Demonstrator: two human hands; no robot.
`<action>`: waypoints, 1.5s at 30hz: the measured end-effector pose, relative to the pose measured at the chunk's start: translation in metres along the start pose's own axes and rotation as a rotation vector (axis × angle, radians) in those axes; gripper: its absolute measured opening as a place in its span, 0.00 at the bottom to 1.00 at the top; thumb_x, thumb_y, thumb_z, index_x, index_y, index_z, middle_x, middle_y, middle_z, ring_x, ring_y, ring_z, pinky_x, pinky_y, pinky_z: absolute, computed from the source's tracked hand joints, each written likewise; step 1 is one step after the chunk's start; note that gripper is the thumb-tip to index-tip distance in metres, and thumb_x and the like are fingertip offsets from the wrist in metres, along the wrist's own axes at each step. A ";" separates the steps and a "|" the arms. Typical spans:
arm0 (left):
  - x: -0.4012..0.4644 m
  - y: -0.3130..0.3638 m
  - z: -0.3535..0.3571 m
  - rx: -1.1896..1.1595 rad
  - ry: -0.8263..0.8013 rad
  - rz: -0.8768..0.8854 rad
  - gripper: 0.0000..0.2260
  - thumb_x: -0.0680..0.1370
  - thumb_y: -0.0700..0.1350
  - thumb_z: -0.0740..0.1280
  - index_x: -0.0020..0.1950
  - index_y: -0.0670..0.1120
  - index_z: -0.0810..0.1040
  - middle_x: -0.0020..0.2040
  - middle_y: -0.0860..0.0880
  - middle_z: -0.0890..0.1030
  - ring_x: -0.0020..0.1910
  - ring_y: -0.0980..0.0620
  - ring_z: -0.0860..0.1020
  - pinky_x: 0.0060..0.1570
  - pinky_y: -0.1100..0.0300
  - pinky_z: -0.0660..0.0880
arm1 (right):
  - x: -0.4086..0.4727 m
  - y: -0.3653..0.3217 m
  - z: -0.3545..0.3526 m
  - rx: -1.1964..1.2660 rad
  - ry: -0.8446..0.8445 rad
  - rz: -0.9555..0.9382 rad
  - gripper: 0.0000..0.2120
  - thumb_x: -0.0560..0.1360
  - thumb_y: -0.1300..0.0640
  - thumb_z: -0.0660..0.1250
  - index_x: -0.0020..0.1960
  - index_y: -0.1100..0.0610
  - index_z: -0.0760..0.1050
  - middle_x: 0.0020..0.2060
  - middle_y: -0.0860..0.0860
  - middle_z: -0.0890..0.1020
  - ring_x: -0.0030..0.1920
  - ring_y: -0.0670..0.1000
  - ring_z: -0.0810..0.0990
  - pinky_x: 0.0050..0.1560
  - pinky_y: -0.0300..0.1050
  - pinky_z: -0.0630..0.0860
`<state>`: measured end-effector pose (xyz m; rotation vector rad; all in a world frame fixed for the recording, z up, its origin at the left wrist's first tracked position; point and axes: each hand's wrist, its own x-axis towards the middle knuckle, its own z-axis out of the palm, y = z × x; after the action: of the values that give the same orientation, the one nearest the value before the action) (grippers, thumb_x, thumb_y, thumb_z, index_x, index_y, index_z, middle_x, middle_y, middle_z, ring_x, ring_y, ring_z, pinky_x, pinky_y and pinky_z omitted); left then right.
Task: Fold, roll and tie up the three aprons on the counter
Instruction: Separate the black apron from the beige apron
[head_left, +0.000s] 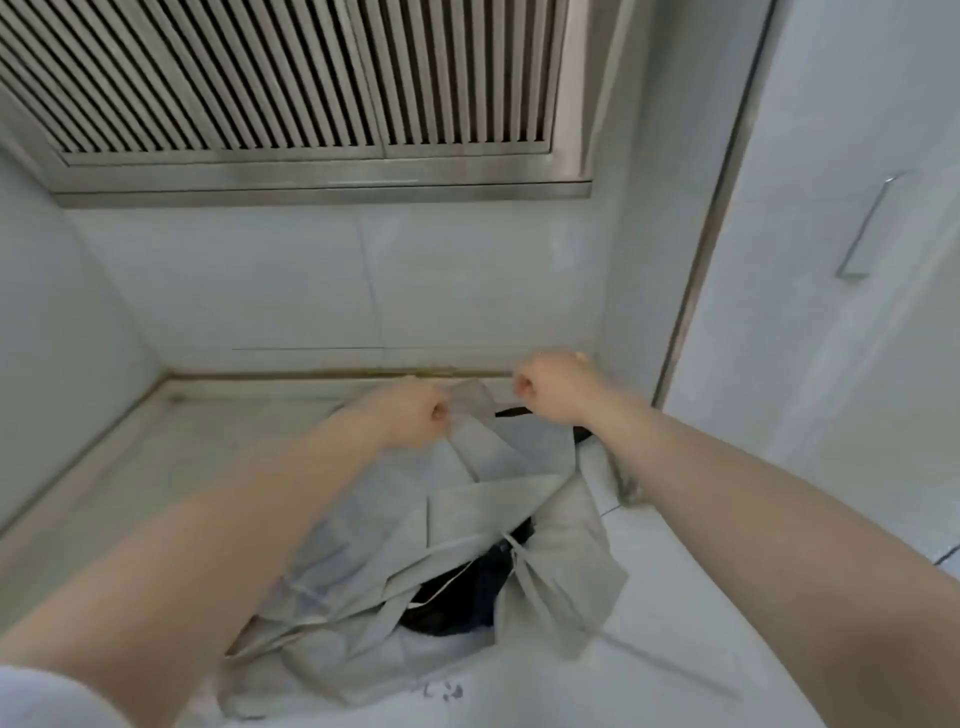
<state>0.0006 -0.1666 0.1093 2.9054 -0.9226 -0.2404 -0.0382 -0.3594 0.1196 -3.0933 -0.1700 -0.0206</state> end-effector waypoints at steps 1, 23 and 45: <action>-0.004 -0.023 0.008 -0.004 -0.025 -0.021 0.07 0.77 0.44 0.62 0.44 0.44 0.78 0.46 0.43 0.81 0.47 0.47 0.78 0.43 0.57 0.70 | 0.009 -0.014 0.014 0.006 -0.047 0.007 0.14 0.78 0.58 0.56 0.57 0.57 0.77 0.58 0.57 0.79 0.59 0.57 0.76 0.53 0.47 0.70; -0.003 -0.143 0.099 -0.435 -0.454 0.048 0.35 0.69 0.59 0.72 0.70 0.43 0.65 0.66 0.50 0.70 0.65 0.50 0.68 0.62 0.58 0.67 | 0.096 -0.102 0.101 0.199 0.071 0.052 0.12 0.82 0.55 0.54 0.53 0.60 0.73 0.48 0.56 0.77 0.49 0.58 0.75 0.47 0.51 0.73; 0.075 -0.223 0.095 -0.305 0.150 -0.151 0.14 0.81 0.42 0.57 0.66 0.43 0.70 0.64 0.42 0.70 0.61 0.42 0.71 0.57 0.51 0.70 | 0.160 -0.099 0.106 0.101 -0.320 0.127 0.20 0.81 0.56 0.57 0.72 0.55 0.63 0.68 0.55 0.65 0.61 0.59 0.73 0.59 0.51 0.70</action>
<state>0.1710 -0.0312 -0.0223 2.6673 -0.5857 -0.1542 0.1109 -0.2388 0.0201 -2.9776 0.0155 0.4728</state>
